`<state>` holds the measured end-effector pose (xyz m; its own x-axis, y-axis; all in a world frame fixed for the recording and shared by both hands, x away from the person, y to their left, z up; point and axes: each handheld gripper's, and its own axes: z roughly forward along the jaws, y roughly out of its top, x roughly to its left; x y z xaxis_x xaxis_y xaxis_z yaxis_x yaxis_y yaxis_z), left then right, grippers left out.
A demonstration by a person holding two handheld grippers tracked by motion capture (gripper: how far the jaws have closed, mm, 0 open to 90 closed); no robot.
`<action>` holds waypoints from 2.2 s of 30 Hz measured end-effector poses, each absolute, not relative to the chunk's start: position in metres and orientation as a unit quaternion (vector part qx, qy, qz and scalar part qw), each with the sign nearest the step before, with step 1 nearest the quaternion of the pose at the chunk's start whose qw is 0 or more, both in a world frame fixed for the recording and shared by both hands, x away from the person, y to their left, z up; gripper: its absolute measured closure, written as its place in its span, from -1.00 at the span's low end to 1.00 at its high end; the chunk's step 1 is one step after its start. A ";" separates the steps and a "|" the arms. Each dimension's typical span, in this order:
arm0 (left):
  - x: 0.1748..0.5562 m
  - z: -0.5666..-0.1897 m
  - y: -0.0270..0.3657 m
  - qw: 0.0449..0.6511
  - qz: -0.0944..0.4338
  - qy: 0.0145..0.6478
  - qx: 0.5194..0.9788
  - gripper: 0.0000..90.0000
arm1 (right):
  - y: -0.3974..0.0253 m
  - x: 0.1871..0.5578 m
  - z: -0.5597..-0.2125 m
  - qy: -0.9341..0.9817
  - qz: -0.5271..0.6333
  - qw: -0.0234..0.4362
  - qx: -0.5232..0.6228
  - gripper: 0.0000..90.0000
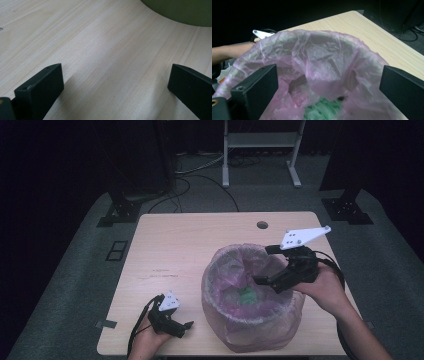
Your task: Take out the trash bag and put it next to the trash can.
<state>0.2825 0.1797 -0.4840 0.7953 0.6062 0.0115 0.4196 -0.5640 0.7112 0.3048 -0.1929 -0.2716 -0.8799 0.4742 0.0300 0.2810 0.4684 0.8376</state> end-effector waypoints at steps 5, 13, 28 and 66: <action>0.282 -0.484 0.180 0.363 0.128 0.293 0.875 -1.00 | -0.176 0.308 -0.269 0.854 0.465 0.097 0.211 -0.98; 0.282 -0.484 0.180 0.364 0.128 0.293 0.875 -1.00 | -0.149 0.315 -0.265 0.860 0.466 0.083 0.189 -0.98; 0.282 -0.484 0.180 0.364 0.129 0.293 0.875 -1.00 | -0.097 0.326 -0.277 0.880 0.445 0.049 0.160 -0.98; 0.282 -0.484 0.180 0.364 0.129 0.293 0.875 -1.00 | -0.117 0.323 -0.279 0.894 0.411 0.021 0.175 1.00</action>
